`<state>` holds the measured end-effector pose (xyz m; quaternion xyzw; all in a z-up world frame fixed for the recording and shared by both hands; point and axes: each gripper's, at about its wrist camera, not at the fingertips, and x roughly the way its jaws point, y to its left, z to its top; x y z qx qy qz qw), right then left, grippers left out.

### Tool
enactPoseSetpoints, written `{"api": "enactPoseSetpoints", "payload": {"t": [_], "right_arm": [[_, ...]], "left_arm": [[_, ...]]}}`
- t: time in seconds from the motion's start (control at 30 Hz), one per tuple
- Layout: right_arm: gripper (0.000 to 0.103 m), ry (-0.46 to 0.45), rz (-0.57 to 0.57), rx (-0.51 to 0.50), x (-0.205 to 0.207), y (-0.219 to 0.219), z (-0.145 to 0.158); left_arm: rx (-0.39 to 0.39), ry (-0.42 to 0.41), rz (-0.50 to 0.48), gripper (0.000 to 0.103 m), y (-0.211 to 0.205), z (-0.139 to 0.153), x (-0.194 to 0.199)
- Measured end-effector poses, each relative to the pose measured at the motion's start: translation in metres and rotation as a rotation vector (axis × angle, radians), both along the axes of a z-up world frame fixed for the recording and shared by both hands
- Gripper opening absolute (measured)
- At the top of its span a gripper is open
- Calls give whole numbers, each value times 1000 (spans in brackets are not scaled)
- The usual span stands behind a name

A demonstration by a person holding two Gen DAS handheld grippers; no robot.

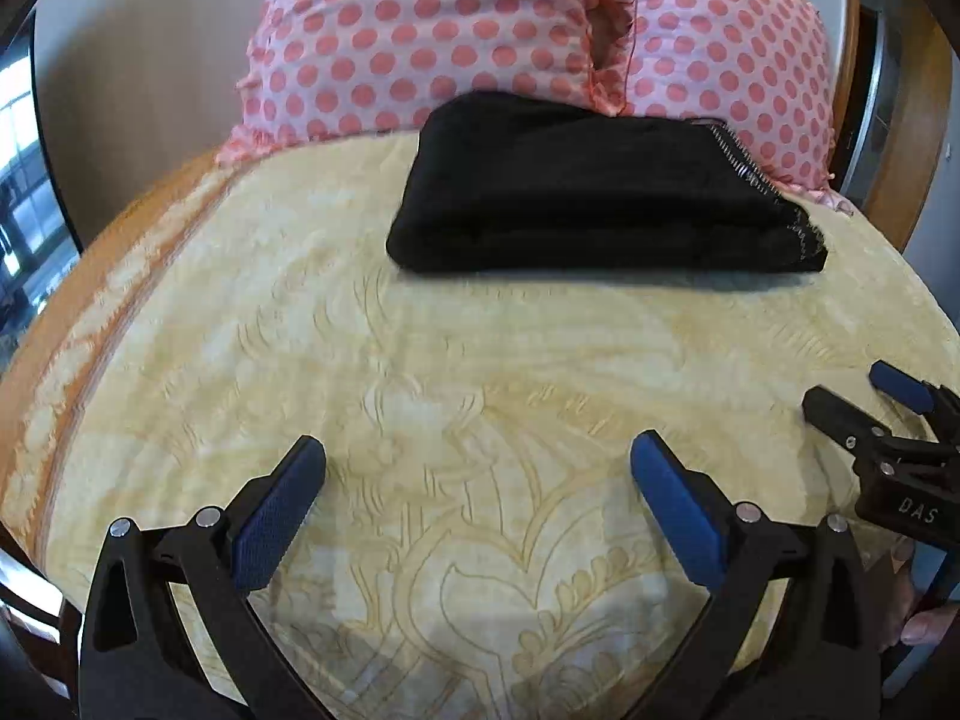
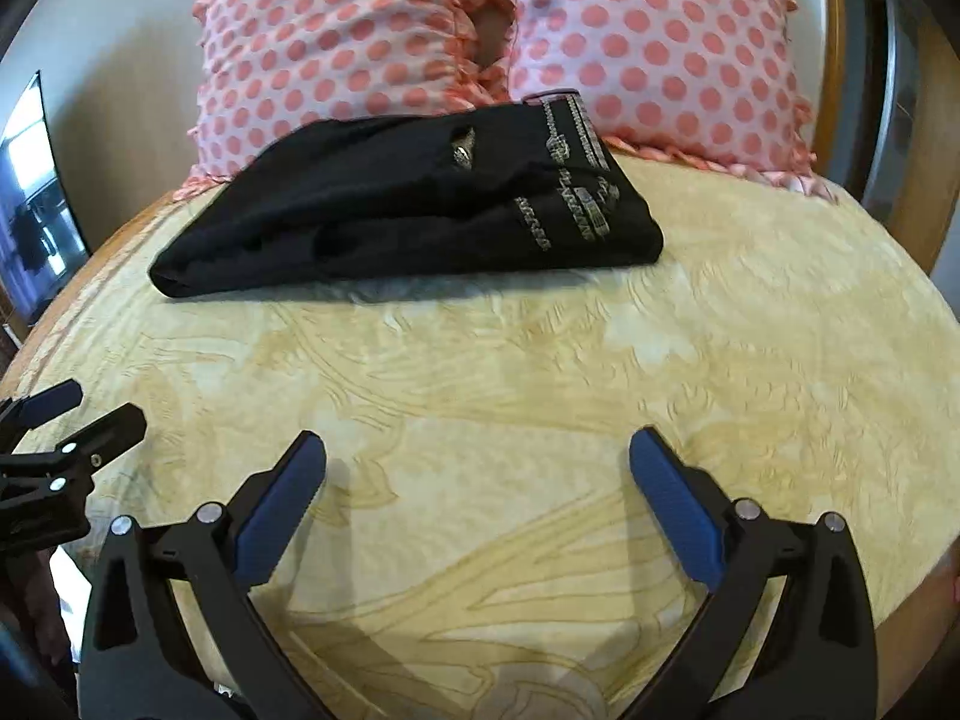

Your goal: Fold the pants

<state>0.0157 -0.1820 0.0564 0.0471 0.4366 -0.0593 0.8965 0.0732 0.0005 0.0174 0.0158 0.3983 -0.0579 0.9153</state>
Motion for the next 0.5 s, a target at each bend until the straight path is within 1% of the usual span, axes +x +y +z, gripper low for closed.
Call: {"api": "enactPoseSetpoints", "payload": {"t": [0.03,0.07,0.23,0.5], "right_arm": [[101,-5,-2,-23,-1,3,0],[101,-12,-19,-19,-2,3,-1],[101,-33,-42,-26,-4,3,-2],[101,-37,-45,-27,-3,2,-2]], "left_arm": [[19,-11,2,102,-2,-1,-2],[32,-24,4,102,-4,-2,-4],[22,-61,26,102,-3,-5,-11],[21,-69,25,102,-3,-5,-12]]}}
